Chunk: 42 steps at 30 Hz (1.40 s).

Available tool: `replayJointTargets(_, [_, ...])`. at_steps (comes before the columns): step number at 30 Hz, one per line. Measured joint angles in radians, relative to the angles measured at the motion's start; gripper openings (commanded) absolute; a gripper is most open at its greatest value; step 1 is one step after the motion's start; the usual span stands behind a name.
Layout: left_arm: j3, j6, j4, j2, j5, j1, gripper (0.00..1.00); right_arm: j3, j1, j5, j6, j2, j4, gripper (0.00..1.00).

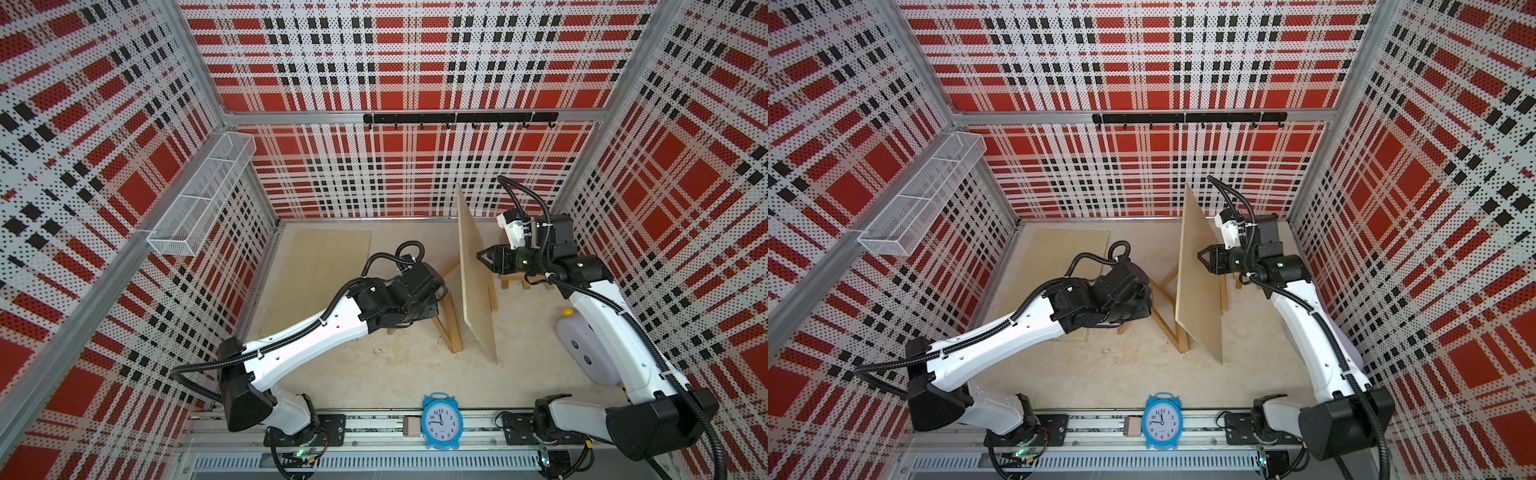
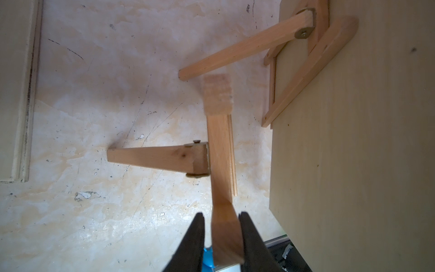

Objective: Disassemble the easel
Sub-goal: Pick up the easel at the center of the board.

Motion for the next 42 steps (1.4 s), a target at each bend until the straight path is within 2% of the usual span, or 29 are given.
replayJointTargets(6, [0.0,0.0,0.01,0.011,-0.009,-0.002,0.23,-0.006,0.0,0.0,0.0,-0.004,0.0,0.44])
replayJointTargets(9, [0.0,0.0,0.018,0.026,-0.018,-0.002,0.0,-0.01,0.0,0.0,0.0,-0.009,0.0,0.44])
replayJointTargets(16, [0.007,0.008,0.032,0.037,-0.018,-0.003,0.0,-0.01,0.0,0.0,-0.008,-0.023,-0.002,0.44])
replayJointTargets(21, [0.028,0.039,-0.034,0.019,-0.03,0.005,0.0,-0.013,0.0,-0.002,-0.016,-0.037,-0.005,0.44])
replayJointTargets(25, [0.028,0.078,-0.134,-0.069,-0.04,0.036,0.0,-0.014,0.0,-0.014,-0.018,-0.054,-0.004,0.43])
replayJointTargets(30, [0.034,0.151,-0.207,-0.275,-0.039,0.098,0.0,-0.025,0.0,-0.018,-0.028,-0.107,-0.002,0.42])
replayJointTargets(35, [0.144,0.242,-0.301,-0.416,-0.017,0.127,0.0,-0.011,0.004,-0.022,-0.058,-0.167,0.009,0.35])
replayJointTargets(38, [0.23,0.309,-0.357,-0.423,0.013,0.131,0.0,0.052,0.03,-0.027,-0.095,-0.177,0.01,0.34])
replayJointTargets(42, [0.356,0.384,-0.455,-0.369,0.07,0.155,0.0,0.171,0.151,-0.047,-0.171,-0.177,-0.001,0.33])
